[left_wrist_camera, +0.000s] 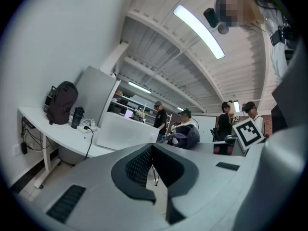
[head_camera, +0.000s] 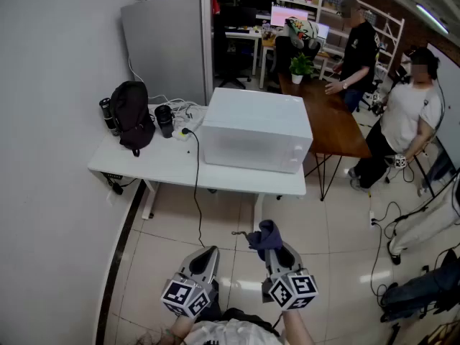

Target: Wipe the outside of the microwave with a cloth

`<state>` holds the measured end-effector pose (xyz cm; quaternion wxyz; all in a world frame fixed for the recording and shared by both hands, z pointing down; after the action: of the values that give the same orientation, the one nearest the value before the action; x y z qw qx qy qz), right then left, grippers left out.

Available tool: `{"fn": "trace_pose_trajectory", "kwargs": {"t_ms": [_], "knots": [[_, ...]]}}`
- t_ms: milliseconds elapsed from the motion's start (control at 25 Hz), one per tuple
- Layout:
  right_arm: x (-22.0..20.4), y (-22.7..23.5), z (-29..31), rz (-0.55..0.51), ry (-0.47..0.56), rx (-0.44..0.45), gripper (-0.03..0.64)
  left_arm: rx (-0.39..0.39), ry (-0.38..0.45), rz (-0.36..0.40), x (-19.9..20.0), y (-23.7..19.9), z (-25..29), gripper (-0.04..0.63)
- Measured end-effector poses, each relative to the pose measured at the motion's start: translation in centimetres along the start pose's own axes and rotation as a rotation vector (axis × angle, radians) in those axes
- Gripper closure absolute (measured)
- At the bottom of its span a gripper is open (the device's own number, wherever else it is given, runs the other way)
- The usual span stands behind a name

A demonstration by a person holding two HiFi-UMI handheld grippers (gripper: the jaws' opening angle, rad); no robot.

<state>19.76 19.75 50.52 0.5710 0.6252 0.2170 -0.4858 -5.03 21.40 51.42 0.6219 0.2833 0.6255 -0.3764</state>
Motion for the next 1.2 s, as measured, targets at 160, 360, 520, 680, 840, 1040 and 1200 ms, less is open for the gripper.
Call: {"fn": "trace_pose_trajectory", "kwargs": {"t_ms": [160,360,520,680,840,1040,1200], "knots": [[2.7,-0.6,9.8,-0.040,0.043,0.062,0.543,-0.017,0.003,0.006,0.1,-4.1,3.2,0.609],[5.3,-3.3,24.2,-0.102,0.050,0.109,0.543,-0.039,0.018,0.034,2.6,-11.6,7.6,0.609],[5.2,-4.7,34.0,-0.158,0.003,0.091,0.543,-0.066,0.051,0.037,4.6,-16.9,10.7,0.609],[4.7,-5.8,40.6,-0.216,-0.067,0.093,0.543,-0.077,0.043,0.020,5.3,-20.0,13.1,0.609],[4.0,-4.0,43.3,-0.209,-0.109,0.053,0.543,-0.078,0.046,-0.007,5.0,-21.7,15.0,0.609],[5.1,1.1,41.5,-0.152,-0.082,-0.052,0.543,-0.028,0.061,-0.049,5.1,-23.2,16.4,0.609],[8.1,7.4,37.3,-0.114,-0.033,-0.149,0.543,-0.002,0.067,-0.079,4.7,-22.8,17.8,0.609]]}}
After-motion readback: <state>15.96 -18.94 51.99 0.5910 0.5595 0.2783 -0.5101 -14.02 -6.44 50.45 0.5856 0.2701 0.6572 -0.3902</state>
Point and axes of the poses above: the fingertips, and each gripper's own axes: z forward along the fingers, y to its right, x out of its top, the point moved 9 cm from there along -z, backward along the fingers, and after that the axes turned 10 degrees about z, right-handed, at the moved point
